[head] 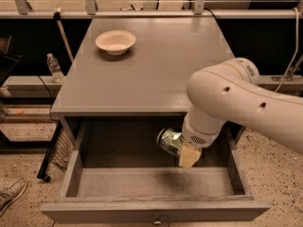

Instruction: Place green can into top drawer

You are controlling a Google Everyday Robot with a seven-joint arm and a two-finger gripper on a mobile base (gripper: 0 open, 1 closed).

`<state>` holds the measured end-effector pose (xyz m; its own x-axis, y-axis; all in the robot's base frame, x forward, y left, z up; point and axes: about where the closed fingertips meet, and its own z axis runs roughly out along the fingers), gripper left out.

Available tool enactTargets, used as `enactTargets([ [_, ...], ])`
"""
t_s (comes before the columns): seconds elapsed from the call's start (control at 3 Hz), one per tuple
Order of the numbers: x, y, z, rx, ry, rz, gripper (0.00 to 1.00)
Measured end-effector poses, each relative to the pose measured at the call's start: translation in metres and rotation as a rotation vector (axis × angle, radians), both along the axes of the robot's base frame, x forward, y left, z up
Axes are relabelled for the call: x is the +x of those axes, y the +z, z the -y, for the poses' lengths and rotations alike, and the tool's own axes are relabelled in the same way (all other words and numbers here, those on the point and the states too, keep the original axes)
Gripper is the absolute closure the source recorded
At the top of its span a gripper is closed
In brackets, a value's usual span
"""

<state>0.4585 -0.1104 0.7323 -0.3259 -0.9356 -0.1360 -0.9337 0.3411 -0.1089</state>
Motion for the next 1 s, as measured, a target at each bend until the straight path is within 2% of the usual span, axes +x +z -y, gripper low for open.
enactTargets([
  [1.0,0.013,-0.061,-0.002,0.112,-0.083,0.022,1.00],
])
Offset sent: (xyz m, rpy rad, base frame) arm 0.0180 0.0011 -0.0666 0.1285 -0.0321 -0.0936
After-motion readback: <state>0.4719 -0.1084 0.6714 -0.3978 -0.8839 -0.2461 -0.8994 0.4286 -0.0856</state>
